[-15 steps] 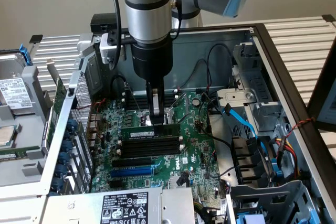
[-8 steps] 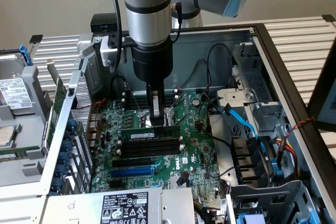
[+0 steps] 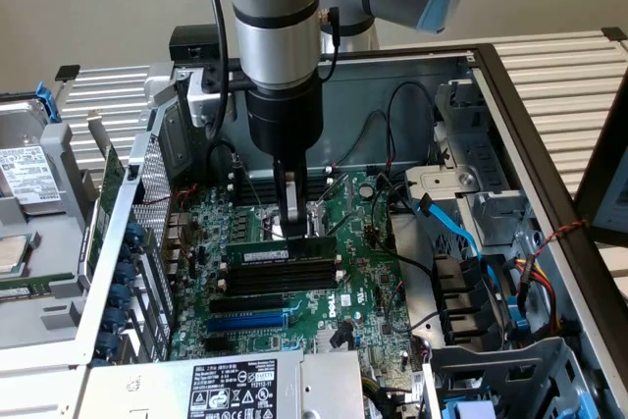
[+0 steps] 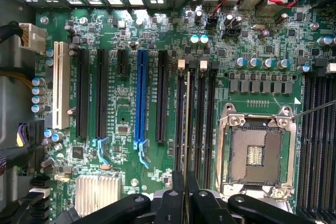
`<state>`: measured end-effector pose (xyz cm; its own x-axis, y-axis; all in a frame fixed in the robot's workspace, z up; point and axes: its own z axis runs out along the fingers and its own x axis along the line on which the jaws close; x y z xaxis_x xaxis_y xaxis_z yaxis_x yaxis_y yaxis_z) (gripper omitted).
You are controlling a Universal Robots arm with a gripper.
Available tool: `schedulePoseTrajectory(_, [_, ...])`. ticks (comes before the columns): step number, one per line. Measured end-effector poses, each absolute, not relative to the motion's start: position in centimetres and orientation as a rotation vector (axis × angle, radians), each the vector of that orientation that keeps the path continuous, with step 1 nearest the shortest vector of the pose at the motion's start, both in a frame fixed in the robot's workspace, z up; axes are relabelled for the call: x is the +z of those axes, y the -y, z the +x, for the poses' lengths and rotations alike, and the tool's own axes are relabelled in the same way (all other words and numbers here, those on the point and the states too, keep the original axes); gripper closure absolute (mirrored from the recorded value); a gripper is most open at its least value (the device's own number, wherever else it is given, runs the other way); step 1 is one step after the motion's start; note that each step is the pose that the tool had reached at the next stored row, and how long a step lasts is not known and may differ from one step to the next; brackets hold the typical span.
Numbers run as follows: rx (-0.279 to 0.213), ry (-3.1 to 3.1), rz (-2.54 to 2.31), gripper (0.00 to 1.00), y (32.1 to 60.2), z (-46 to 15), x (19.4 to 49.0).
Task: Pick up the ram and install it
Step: 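Insert the ram into the slot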
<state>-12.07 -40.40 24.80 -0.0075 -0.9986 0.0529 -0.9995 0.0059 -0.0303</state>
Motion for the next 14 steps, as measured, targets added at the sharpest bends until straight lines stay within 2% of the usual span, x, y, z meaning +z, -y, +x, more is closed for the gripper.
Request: schedulePoseTrajectory(14, [0.092,2.216,2.202,0.87,40.55,-12.36,24.17])
